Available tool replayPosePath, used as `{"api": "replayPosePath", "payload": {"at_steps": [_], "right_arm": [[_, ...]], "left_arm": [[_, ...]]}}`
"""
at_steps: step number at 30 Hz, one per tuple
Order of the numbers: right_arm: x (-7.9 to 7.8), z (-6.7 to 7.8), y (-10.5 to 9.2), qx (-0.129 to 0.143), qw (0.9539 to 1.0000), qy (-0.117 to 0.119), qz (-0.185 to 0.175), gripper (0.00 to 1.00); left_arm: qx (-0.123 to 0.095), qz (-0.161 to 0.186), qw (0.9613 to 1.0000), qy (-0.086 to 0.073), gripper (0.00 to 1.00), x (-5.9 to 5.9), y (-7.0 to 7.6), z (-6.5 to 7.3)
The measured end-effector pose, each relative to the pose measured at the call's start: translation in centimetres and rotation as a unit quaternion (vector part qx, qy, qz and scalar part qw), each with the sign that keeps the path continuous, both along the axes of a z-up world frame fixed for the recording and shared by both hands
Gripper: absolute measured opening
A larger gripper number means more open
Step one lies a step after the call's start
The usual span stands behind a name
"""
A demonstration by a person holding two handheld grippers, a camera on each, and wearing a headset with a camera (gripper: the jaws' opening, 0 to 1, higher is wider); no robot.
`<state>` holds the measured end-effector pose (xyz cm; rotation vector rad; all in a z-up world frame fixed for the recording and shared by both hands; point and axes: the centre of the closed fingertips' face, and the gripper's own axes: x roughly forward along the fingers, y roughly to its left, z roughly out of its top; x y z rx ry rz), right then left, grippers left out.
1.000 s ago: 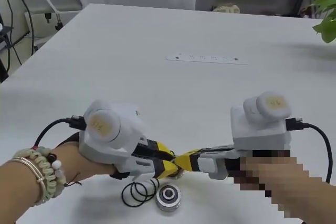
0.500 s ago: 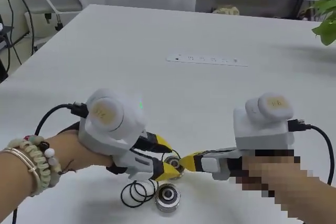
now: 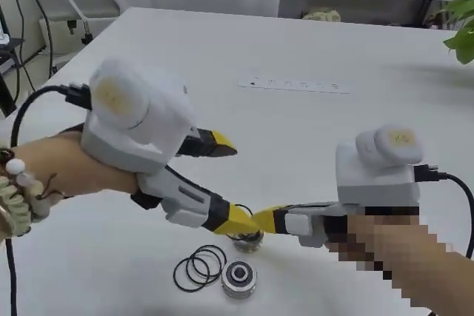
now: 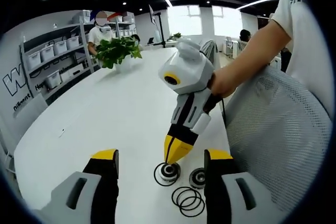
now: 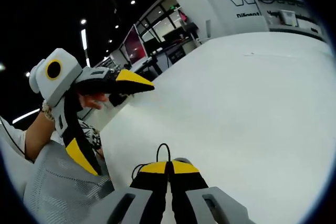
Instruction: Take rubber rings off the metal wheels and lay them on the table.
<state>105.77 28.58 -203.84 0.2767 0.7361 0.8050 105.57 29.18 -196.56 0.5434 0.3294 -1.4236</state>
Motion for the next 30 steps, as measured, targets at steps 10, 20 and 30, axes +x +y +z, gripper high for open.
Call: {"api": "replayPosePath", "payload": {"at_steps": [10, 20, 30], "right_arm": [[-1.0, 0.6, 2.0, 0.018, 0.9994, 0.0, 0.029, 0.0], [-2.6, -0.2, 4.2, 0.004, 0.9964, -0.02, 0.082, 0.0], [-3.7, -1.7, 5.4, -0.049, 0.9858, -0.075, 0.142, 0.0]], "left_arm": [[-0.011, 0.035, 0.9993, -0.004, 0.69, -1.4, 5.4, 0.7], [-0.014, 0.094, 0.9953, 0.016, 0.73, -3.5, 10.3, -0.8], [-0.014, 0.155, 0.9853, 0.07, 0.76, -5.4, 13.2, -4.7]]}}
